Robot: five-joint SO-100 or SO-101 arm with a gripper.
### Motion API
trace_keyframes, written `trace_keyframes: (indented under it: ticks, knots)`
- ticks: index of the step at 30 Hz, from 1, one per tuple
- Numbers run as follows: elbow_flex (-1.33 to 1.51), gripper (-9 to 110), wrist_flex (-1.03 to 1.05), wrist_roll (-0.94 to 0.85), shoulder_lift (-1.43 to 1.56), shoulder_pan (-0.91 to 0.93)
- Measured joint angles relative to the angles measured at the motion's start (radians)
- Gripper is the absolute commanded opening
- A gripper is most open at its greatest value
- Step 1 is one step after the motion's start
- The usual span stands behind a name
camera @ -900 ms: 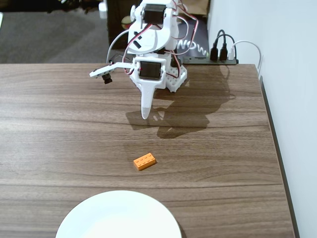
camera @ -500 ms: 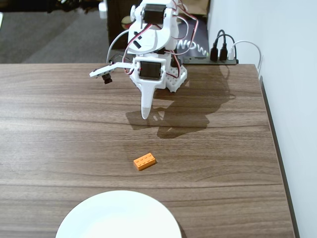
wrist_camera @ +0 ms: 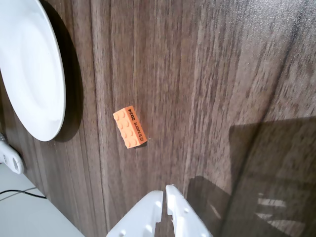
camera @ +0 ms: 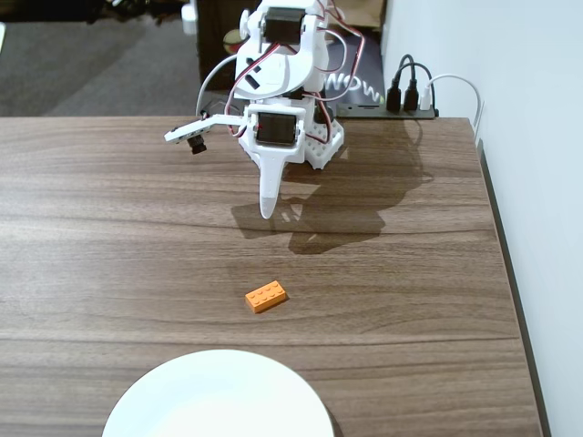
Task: Grasp a lego block and put it on the plate.
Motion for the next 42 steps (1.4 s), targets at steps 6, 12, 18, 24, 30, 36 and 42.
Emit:
trace_keyframes:
  ticks: [6,12,18,24,30,36,42]
  knots:
    - [0.0,1,0.0,0.0,0.0,0.0]
    - [0.0,1,0.0,0.0,0.0,-0.005]
    - [0.0,1,0.0,0.0,0.0,-0.005]
    - [0.0,1,0.0,0.0,0.0,-0.005]
    - [0.0,1,0.0,0.002,0.0,-0.005]
    - [0.0,1,0.006,-0.038,0.0,0.021]
    - [-0.026,1,-0.008,-0.1,-0.081,0.044]
